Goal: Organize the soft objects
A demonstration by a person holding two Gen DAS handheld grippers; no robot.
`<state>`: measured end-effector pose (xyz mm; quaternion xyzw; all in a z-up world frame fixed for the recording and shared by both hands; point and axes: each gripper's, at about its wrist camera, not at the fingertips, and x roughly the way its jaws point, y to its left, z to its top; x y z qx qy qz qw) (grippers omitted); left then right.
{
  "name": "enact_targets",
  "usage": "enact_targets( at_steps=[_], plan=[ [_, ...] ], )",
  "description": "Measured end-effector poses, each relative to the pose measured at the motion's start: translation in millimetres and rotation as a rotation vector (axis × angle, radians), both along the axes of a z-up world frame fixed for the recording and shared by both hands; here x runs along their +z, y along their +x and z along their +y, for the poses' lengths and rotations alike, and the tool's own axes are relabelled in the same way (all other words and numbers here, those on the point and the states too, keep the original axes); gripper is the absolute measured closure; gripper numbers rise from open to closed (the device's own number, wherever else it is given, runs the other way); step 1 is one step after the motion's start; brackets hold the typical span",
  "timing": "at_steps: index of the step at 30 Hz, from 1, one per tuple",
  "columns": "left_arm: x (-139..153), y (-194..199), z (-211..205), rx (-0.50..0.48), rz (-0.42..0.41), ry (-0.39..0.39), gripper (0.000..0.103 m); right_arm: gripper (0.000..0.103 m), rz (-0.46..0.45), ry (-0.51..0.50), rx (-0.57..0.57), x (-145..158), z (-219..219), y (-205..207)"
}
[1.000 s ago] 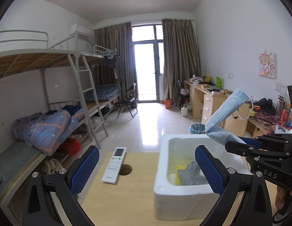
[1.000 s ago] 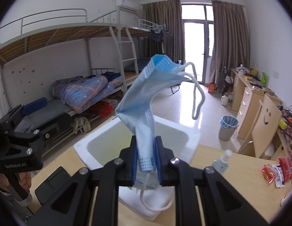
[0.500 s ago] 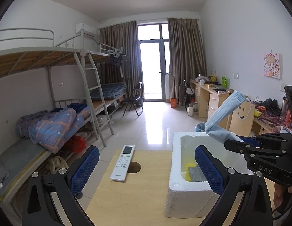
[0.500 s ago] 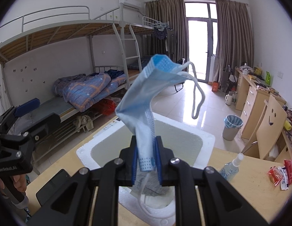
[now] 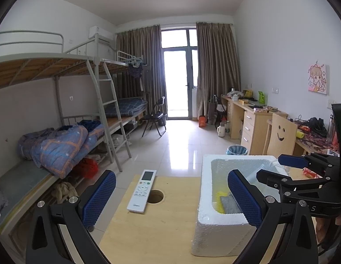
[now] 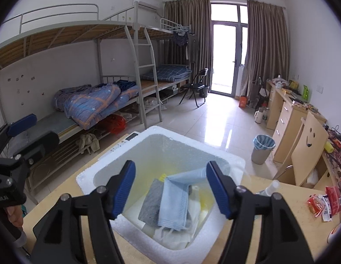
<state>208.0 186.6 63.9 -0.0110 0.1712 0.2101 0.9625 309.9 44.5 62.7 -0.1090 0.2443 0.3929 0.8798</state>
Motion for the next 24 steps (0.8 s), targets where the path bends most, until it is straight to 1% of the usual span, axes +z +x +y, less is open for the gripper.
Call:
enact_targets(
  at_steps=[11, 18, 24],
  plan=[
    [5, -5, -8, -0.018, -0.009, 0.002, 0.001, 0.032, -0.006, 0.004, -0.006, 4, -9, -9],
    [14, -17, -24, -0.051, -0.029, 0.014, 0.001, 0.032, -0.022, 0.028, -0.024, 15, -25, -24],
    [25, -36, -35, -0.060, -0.054, 0.025, 0.001, 0.032, -0.052, 0.049, -0.042, 25, -39, -40]
  ],
)
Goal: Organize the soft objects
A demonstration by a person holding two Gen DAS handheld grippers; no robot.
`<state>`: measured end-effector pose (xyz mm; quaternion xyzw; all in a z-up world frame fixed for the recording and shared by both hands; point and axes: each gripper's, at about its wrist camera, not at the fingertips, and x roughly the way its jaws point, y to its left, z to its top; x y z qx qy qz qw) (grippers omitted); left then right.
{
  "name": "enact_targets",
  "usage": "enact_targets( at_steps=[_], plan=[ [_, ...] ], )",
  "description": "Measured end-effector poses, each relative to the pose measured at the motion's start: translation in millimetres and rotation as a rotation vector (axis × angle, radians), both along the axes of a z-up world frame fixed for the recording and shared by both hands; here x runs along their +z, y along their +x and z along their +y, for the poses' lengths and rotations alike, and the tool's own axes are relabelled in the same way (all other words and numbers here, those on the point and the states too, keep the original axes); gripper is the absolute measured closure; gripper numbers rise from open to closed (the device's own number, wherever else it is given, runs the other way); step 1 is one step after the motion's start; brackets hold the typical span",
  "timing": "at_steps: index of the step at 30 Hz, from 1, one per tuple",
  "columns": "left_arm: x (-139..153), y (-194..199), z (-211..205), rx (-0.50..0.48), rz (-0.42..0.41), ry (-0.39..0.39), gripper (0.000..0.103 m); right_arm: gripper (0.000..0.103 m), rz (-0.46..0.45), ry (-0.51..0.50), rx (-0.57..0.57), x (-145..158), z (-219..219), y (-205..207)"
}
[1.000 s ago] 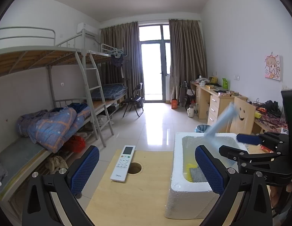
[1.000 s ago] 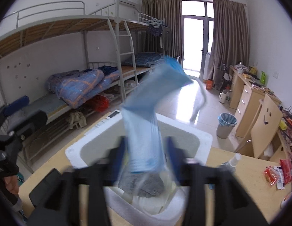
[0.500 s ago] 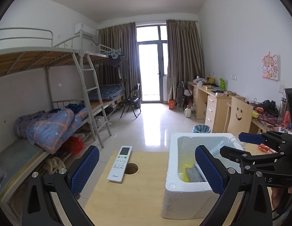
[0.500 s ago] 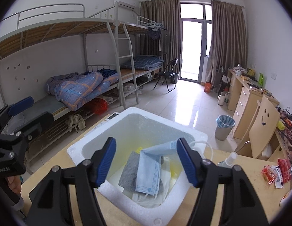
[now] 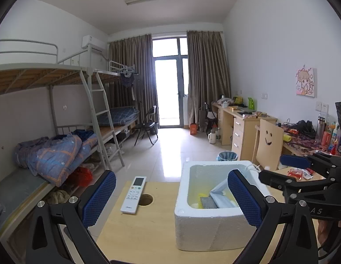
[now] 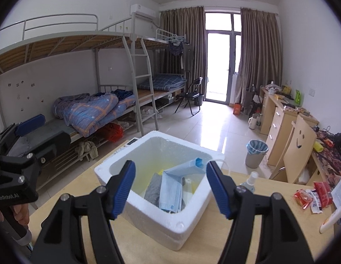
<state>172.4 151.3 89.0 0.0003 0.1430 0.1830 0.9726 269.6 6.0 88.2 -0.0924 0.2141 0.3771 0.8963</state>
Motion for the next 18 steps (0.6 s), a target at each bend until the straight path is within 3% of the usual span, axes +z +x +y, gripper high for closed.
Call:
enact_targets(
  at_steps=[3, 7, 11, 18],
  plan=[
    [5, -13, -8, -0.008, -0.018, -0.001, 0.001, 0.031, 0.001, 0.034, -0.011, 7, -10, -9],
    [12, -33, -23, -0.028, -0.038, 0.009, 0.001, 0.023, -0.011, 0.060, -0.032, 13, -24, -21],
    [17, -53, -41, -0.058, -0.052, 0.028, 0.001, 0.023, -0.038, 0.098, -0.053, 18, -43, -44],
    [18, -83, -66, -0.090, -0.064, 0.052, 0.001, 0.005, -0.092, 0.143, -0.089, 22, -74, -79]
  ],
)
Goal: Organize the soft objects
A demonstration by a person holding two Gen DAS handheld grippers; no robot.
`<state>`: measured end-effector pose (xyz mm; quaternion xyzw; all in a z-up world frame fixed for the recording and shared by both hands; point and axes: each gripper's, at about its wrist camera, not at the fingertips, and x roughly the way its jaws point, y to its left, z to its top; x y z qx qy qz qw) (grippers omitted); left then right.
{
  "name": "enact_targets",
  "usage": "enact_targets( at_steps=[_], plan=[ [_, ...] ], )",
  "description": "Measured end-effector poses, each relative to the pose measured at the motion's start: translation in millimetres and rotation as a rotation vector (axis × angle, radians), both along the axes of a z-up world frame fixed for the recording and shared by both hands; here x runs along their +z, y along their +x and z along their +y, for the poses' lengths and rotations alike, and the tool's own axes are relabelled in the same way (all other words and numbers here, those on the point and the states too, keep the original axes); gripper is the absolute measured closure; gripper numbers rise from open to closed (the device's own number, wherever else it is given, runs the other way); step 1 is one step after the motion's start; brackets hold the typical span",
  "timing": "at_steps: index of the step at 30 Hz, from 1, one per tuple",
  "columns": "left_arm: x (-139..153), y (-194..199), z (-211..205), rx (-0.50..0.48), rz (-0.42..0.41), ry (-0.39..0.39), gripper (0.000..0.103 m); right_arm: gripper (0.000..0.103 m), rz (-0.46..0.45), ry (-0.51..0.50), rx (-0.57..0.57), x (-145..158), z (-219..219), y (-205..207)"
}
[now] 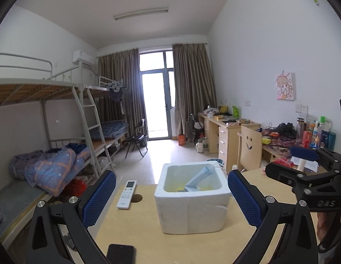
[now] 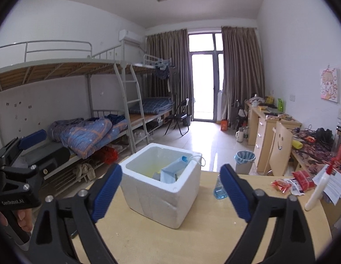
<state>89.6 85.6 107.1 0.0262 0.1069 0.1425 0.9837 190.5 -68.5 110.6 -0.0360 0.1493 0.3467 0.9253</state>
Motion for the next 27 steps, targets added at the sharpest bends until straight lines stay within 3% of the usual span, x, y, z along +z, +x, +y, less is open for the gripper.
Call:
enact_targets(
  at_steps=[2, 15, 27],
  plan=[
    [0, -6, -6, -0.010, -0.008, 0.000, 0.001, 0.000, -0.008, 0.014, 0.006, 1, -6, -9],
    [-5, -28, -28, -0.060, -0.054, 0.013, 0.001, 0.000, -0.023, 0.021, -0.016, -3, -29, -30],
    [-52, -57, -45, -0.072, -0.155, 0.010, 0.001, 0.000, -0.037, 0.067, -0.075, -41, -61, -59]
  ],
)
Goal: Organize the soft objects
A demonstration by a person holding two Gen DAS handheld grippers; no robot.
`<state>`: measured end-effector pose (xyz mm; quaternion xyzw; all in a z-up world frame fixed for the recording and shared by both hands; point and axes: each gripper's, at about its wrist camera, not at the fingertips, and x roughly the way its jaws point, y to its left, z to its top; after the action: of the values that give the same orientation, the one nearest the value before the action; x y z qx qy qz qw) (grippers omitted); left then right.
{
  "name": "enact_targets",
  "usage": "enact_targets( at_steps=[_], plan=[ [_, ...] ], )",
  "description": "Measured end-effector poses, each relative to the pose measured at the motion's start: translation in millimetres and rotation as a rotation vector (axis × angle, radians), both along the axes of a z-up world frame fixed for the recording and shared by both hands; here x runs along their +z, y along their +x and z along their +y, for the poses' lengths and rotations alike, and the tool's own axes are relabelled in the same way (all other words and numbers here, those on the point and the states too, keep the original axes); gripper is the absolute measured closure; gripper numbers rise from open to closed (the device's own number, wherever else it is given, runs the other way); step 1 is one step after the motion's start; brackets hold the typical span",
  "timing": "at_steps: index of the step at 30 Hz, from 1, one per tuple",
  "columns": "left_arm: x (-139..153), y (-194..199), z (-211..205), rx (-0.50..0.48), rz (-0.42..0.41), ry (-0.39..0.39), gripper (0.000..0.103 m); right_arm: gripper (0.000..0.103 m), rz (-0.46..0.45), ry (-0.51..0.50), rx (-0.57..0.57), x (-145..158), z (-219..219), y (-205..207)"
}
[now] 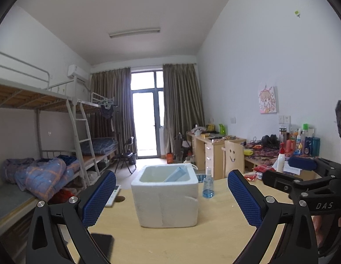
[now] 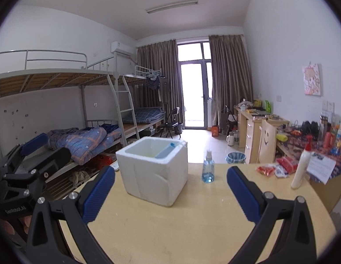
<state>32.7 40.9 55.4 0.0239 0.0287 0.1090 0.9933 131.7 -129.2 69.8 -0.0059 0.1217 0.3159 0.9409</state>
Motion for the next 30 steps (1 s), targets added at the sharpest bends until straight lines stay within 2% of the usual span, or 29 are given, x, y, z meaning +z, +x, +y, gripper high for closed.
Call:
enact_targets(
  at_steps=[4, 6, 12, 19, 26, 30],
  plan=[
    [-21, -7, 2, 0.009, 0.006, -0.035, 0.001, 0.000, -0.001, 0.019, -0.035, -21, -13, -12],
    [-30, -10, 2, 0.012, 0.022, -0.045, 0.001, 0.000, 0.025, 0.047, -0.019, -31, -19, -17],
    [-44, -31, -6, 0.029, -0.007, -0.036, 0.001, 0.000, 0.034, 0.047, -0.045, -49, -28, -33],
    [-57, -43, -7, 0.015, 0.053, -0.060, 0.001, 0.000, 0.031, 0.031, -0.026, -57, -31, -59],
    [-50, -52, -9, 0.016, 0.023, -0.066, 0.001, 0.000, 0.012, 0.030, -0.023, -54, -31, -66],
    [-55, -50, -12, 0.010, 0.039, -0.060, 0.001, 0.000, 0.020, 0.028, -0.028, -56, -31, -63]
  ],
)
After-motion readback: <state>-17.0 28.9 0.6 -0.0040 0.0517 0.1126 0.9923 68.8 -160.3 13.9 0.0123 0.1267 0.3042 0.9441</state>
